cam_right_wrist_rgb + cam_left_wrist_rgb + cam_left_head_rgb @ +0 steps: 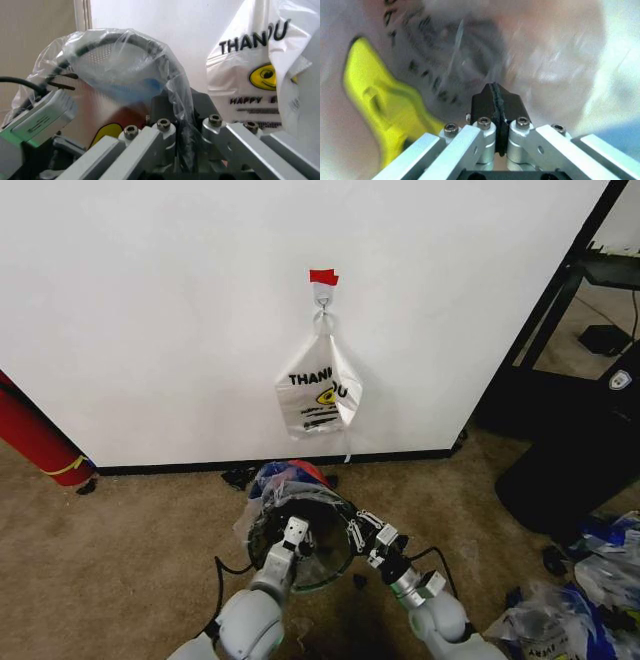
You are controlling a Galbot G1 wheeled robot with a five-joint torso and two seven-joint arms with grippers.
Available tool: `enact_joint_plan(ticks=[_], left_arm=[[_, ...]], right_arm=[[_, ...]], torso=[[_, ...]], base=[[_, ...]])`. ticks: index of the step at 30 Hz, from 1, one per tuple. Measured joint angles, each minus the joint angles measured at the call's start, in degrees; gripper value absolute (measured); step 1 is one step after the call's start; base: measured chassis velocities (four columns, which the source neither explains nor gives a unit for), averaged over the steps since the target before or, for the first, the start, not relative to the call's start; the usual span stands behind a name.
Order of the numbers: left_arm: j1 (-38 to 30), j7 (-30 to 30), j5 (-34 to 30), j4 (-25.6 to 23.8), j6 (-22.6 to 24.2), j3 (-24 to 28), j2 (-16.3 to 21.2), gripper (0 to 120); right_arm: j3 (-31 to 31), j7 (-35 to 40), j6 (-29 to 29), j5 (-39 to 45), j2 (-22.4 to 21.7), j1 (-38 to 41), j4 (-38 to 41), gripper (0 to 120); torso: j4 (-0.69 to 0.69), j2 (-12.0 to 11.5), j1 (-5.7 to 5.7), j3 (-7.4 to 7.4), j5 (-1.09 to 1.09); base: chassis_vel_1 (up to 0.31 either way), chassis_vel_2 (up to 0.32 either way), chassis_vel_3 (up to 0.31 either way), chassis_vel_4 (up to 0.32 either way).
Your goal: Pick up the garbage bag from the wall and place it over the trash bin.
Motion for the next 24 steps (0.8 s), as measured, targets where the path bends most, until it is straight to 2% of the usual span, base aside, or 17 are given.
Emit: enact_joint_plan(ticks=[5, 10, 11, 15, 20, 24], left_arm=[[1.8, 1.8, 1.4, -1.3, -1.7, -1.5, 1.1, 0], [6.6, 6.4, 3.4, -10.5, -4.8, -4.1, 2.3, 0], [6.6, 6.4, 3.4, -10.5, -4.8, -4.1, 2.3, 0], [10.0, 12.8, 8.2, -19.3, -9.0, -8.8, 3.6, 1], [10.8, 14.6, 12.3, -22.9, -13.8, -13.0, 4.7, 18], [10.0, 12.6, 10.9, -22.3, -16.3, -15.1, 4.4, 36]], right_arm=[[0.0, 1.0, -0.1, 0.0, -0.3, 0.1, -0.1, 1], [-3.8, 10.7, -5.8, 8.6, 0.1, -0.7, -1.1, 1], [-3.8, 10.7, -5.8, 8.6, 0.1, -0.7, -1.1, 1], [-6.1, 19.3, -15.5, 20.1, -1.3, -1.5, 3.2, 1], [-5.9, 24.2, -22.8, 27.9, -3.4, -2.5, 8.5, 1], [-4.8, 29.5, -27.4, 32.1, -4.8, -3.1, 12.0, 1]], torso=[[0.00, 0.0, 0.00, 0.00, -0.01], [0.00, 0.0, 0.00, 0.00, 0.01], [0.00, 0.0, 0.00, 0.00, 0.01], [-0.01, 0.0, 0.00, 0.00, 0.01], [0.00, 0.0, 0.00, 0.00, 0.01], [-0.01, 0.0, 0.00, 0.00, 0.01]], base=[[0.000, 0.000, 0.000, 0.000], [0.000, 0.000, 0.000, 0.000], [0.000, 0.000, 0.000, 0.000], [0.000, 0.000, 0.000, 0.000], [0.000, 0.000, 0.000, 0.000], [0.000, 0.000, 0.000, 0.000]])
